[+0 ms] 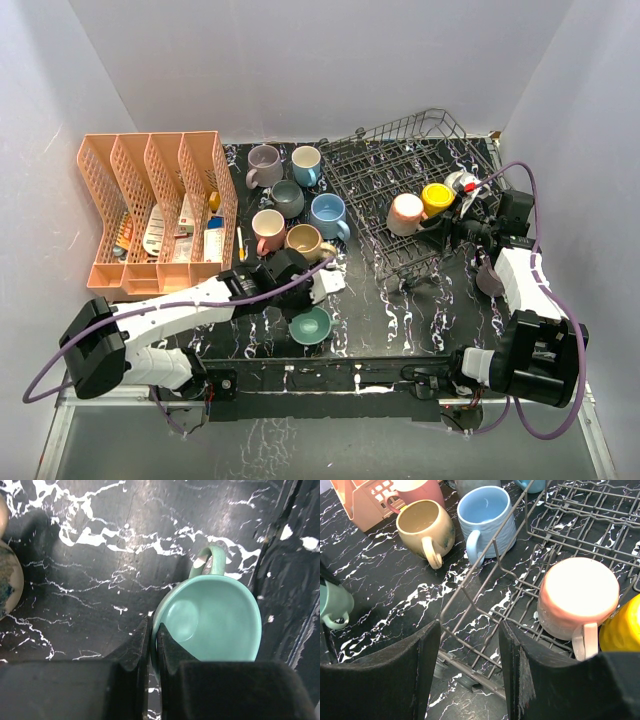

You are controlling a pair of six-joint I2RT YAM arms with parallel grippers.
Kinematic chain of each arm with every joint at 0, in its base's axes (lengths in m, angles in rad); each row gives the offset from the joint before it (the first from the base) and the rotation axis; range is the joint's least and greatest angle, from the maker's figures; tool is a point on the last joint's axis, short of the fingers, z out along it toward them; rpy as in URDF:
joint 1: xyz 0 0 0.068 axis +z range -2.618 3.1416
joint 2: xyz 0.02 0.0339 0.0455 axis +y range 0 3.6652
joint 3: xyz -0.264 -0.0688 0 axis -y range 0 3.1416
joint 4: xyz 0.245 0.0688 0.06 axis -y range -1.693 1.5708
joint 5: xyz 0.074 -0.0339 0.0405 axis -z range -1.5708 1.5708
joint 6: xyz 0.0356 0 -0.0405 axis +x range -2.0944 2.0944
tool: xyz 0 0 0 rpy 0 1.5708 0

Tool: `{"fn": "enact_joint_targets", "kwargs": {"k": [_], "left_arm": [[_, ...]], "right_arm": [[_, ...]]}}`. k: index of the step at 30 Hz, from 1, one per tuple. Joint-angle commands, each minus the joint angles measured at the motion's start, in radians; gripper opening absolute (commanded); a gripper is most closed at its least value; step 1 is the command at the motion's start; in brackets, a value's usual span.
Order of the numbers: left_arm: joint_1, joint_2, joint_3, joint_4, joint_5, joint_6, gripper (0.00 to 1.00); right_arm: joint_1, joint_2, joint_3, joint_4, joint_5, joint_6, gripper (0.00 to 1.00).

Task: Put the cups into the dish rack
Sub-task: Move the dish rack to the center of the board.

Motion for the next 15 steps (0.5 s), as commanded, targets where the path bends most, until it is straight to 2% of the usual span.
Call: {"fn": "enact_joint_targets", "kwargs": {"k": [1, 11, 13, 15], "left_arm": [[0.066, -0.005, -0.004, -0.020, 0.091, 0.071, 0.00], [0.134, 0.057, -0.048, 0.017, 0.105, 0.062, 0.00], [0.137, 0.058, -0.050, 0.020, 0.089, 0.050, 0.08], [0.139, 0.050, -0.054, 0.026, 0.062, 0.029, 0.21]], "right_arm": [[-0.001, -0.006, -0.007, 0.030, -0.013, -0.009, 0.53], [-0.001, -0.008, -0.006, 0.028, -0.011, -0.011, 0.53], [-0.001, -0.006, -0.006, 0.028, -0.014, -0.011, 0.53], [-0.001, -0.004, -0.004, 0.028, -0.014, -0.011, 0.53]]}}
